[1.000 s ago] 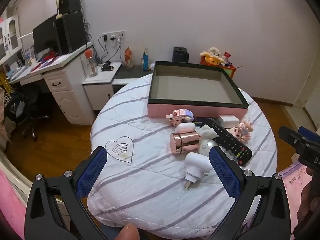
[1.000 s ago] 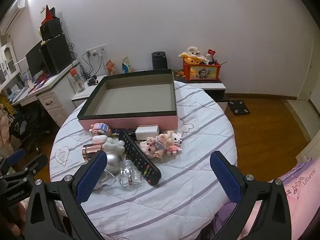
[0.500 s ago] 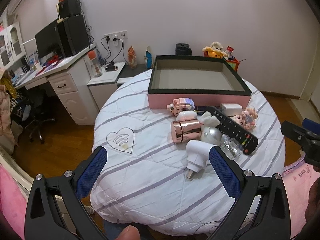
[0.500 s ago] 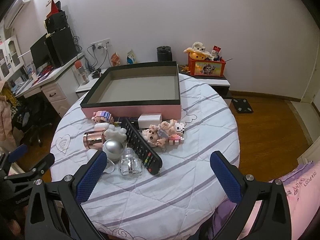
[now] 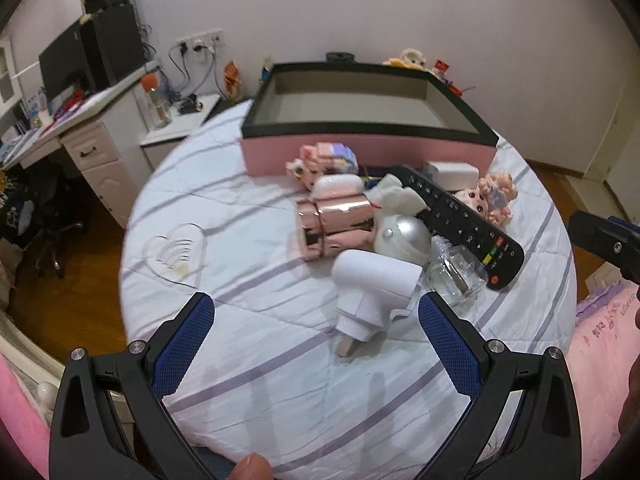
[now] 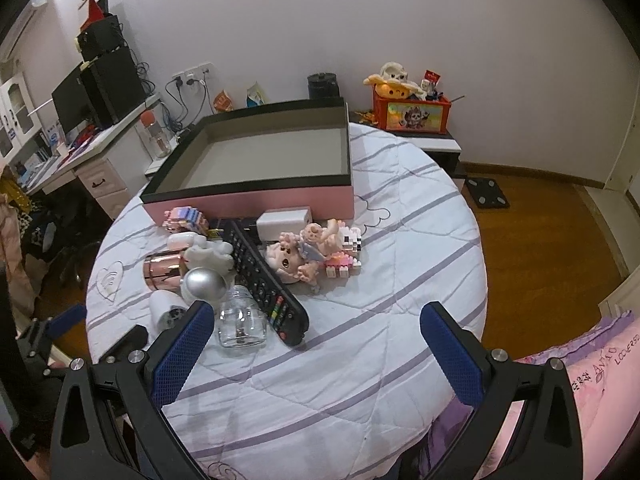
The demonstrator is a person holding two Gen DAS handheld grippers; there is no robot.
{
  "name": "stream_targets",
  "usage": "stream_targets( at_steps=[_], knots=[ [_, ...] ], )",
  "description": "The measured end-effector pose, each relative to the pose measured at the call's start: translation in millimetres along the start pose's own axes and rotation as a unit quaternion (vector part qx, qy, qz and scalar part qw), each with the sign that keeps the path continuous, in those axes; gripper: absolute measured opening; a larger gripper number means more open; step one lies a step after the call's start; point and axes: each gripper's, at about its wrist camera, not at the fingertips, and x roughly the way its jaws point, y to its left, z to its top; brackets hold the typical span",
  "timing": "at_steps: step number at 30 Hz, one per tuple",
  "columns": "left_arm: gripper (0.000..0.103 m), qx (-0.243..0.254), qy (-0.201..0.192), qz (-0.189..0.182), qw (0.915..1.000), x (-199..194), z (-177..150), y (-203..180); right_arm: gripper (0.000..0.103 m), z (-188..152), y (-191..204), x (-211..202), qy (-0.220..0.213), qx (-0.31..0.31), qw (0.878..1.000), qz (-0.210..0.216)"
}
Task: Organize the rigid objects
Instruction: 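Reach both tools toward the white plug adapter and black remote, then grasp the white plug adapter with left tool while right tool grasps the black remote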
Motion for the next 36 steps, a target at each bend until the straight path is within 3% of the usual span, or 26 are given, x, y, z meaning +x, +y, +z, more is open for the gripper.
stream_targets(
  at_steps=[12,17,25,27,33,36],
  knots=[
    [0.101,-0.026,0.05,-0.04,0.9976,57.9,-2.9,2.5,0.103,1.9,-3.8,34.4,0.031,0.001,1.0,-0.002],
    [0.096,-0.032,0.035,-0.059,0.9971,58.1,-2.5,8.8,0.103,1.8,-3.0,44.6,0.04,-0.001,0.999,-0.003],
    [0.051,-0.025,0.028,-0.065,0.9972,56.0,5.1,20.9,0.103,-0.2,4.6,63.4,0.057,-0.012,0.998,0.003],
    [0.045,-0.027,0.028,-0.067,0.997,56.7,7.0,26.5,0.103,-0.6,8.6,69.5,0.062,-0.02,0.998,0.004],
    [0.045,-0.028,0.025,-0.071,0.9968,53.7,5.3,34.4,0.099,0.7,14.3,88.4,0.075,-0.028,0.997,0.022],
    [0.045,-0.03,0.023,-0.071,0.9968,52.1,3.2,35.8,0.084,1.4,13.1,95.0,0.081,-0.017,0.995,0.05]
  ],
)
